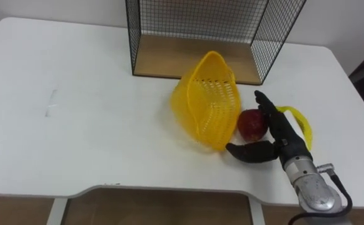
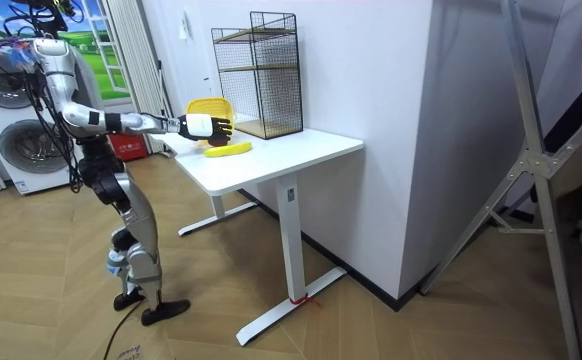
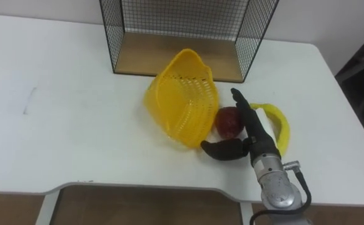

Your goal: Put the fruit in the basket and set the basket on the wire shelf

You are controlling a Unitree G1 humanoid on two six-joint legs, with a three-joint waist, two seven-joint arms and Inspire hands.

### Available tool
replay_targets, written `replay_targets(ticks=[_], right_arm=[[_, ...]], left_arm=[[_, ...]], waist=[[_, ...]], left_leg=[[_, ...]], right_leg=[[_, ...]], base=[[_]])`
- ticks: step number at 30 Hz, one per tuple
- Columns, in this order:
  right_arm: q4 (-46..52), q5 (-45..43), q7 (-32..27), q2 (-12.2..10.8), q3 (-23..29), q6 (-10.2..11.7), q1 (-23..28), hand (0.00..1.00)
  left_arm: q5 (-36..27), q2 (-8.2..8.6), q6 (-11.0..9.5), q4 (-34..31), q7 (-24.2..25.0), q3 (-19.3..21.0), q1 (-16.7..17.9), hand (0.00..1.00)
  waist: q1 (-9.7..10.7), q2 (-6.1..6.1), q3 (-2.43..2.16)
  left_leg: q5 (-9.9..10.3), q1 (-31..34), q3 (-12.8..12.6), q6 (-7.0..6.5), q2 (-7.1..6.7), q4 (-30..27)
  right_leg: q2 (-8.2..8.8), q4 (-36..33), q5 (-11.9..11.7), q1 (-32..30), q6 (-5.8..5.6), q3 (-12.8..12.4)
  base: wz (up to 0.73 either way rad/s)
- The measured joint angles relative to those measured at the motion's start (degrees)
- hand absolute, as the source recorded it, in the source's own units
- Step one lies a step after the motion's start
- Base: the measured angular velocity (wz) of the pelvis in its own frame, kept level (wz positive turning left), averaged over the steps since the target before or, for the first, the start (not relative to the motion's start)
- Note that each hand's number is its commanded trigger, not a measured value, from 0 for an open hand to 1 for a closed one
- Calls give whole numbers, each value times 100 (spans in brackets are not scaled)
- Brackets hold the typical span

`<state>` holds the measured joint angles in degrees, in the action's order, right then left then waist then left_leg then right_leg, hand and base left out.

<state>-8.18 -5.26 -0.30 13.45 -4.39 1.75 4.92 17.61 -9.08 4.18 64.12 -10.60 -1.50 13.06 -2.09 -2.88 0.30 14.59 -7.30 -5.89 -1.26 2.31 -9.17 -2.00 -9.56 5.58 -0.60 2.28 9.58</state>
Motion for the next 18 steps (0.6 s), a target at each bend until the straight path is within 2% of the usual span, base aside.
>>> replay_targets(ticks=[10, 18], right_arm=[[-62, -112, 46, 5, 6, 0, -41, 0], [-250, -531, 246, 169, 125, -25, -54, 0]], left_arm=[[-10, -27, -1, 2, 8, 20, -6, 0], [5, -90, 39, -33, 117, 128, 31, 0]], waist=[[21, -13, 2], [24, -9, 9]], left_leg=[[0, -4, 10, 0, 8, -2], [0, -6, 60, 0, 3, 3]], right_leg=[[9, 4, 0, 8, 0, 11], [7, 94, -3, 66, -5, 36]], base=[[0], [3]])
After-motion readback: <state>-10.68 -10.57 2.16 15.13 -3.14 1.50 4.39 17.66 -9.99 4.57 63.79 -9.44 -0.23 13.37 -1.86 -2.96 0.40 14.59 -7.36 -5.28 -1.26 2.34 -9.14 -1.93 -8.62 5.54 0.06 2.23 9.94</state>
